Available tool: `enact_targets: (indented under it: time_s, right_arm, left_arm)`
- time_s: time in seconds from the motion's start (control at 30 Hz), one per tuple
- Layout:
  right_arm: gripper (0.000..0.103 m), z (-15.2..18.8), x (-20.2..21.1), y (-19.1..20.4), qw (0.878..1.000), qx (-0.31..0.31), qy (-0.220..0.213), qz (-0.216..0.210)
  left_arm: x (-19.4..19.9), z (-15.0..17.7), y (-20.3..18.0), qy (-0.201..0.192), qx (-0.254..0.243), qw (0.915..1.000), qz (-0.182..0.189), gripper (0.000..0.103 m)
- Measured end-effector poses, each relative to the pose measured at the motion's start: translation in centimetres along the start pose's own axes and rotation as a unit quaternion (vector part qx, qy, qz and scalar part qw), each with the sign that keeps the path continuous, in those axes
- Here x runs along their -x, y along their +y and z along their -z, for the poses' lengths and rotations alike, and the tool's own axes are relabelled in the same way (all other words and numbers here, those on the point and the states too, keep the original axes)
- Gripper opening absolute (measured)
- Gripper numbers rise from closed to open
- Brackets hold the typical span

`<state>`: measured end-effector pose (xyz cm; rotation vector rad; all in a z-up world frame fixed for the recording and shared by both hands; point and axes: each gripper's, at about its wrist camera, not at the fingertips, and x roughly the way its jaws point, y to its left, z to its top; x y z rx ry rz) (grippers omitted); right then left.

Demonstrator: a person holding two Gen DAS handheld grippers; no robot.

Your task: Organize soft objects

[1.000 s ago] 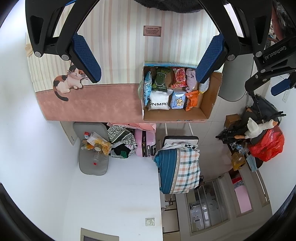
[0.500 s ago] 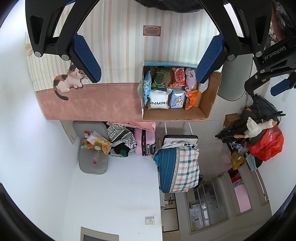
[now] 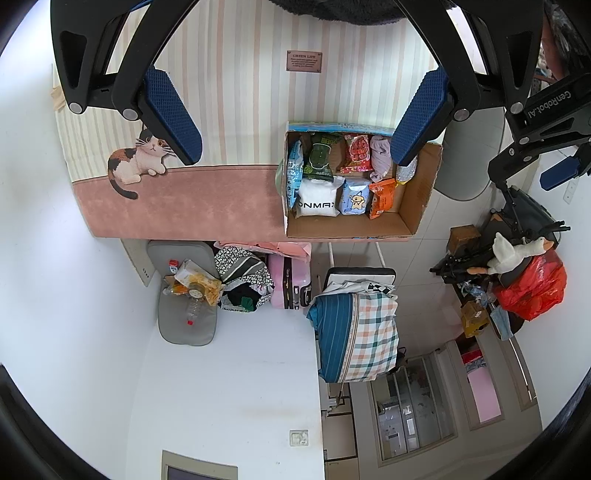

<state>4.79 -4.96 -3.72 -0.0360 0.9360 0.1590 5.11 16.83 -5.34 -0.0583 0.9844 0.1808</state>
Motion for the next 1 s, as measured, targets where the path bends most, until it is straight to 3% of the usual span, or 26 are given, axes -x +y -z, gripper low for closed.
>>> enact_targets:
  time_s: [1.0]
  right_arm:
    - [0.103, -0.29, 0.39, 0.28, 1.000, -0.001, -0.004, 0.003]
  left_arm:
    - [0.18, -0.03, -0.06, -0.003, 0.000, 1.0000, 0.001, 0.092]
